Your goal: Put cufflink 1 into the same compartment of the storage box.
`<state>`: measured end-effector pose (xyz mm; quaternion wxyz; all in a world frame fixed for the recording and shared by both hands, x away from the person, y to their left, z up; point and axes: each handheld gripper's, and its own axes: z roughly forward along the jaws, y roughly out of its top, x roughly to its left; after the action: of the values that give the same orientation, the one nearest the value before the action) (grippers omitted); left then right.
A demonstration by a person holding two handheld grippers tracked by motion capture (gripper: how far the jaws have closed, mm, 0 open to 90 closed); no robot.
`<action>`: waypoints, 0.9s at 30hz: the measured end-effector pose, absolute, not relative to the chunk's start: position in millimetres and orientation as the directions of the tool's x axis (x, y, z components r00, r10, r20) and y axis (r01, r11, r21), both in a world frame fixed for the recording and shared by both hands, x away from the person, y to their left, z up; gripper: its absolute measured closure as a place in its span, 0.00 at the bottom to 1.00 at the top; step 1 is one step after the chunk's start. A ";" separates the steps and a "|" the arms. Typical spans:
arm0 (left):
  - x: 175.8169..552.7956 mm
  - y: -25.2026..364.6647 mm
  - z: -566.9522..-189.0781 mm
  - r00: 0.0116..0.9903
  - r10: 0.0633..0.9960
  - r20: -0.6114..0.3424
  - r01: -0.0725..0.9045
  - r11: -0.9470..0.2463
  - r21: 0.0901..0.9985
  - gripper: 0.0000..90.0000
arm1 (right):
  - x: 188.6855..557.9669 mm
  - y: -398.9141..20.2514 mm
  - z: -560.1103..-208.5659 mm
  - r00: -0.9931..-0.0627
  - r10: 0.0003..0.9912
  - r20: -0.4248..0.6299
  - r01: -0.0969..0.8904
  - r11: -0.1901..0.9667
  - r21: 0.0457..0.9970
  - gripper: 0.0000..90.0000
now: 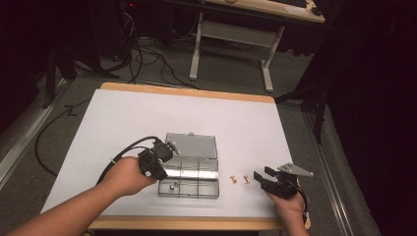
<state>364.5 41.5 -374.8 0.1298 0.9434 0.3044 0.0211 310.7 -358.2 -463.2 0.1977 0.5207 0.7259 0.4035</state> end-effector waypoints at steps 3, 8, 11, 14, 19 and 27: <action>361.7 34.7 -379.4 0.824 0.564 -0.045 0.556 -0.793 0.249 0.82 | 310.4 -358.4 -463.0 -0.375 0.917 0.136 0.597 0.128 0.792 0.47; 358.6 26.6 -389.0 0.835 0.549 -0.049 0.544 -0.807 0.230 0.82 | 309.9 -359.1 -462.3 -0.376 0.917 0.133 0.597 0.130 0.792 0.47; 357.6 23.9 -393.3 0.836 0.546 -0.059 0.544 -0.809 0.222 0.82 | 310.0 -359.3 -462.4 -0.376 0.917 0.133 0.597 0.130 0.791 0.47; 357.1 21.9 -397.2 0.837 0.544 -0.059 0.543 -0.812 0.213 0.82 | 310.0 -359.3 -462.3 -0.377 0.917 0.132 0.596 0.131 0.792 0.47; 357.1 20.0 -404.6 0.840 0.539 -0.060 0.540 -0.819 0.192 0.82 | 309.9 -359.6 -461.9 -0.376 0.917 0.134 0.595 0.128 0.793 0.47; 357.0 19.0 -414.3 0.838 0.541 -0.068 0.544 -0.821 0.175 0.82 | 310.0 -359.5 -462.0 -0.377 0.917 0.133 0.595 0.130 0.793 0.47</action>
<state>357.0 19.0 -414.3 0.0938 0.9542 0.2841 -0.0075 310.0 -359.5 -462.0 0.1990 0.5213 0.7248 0.4041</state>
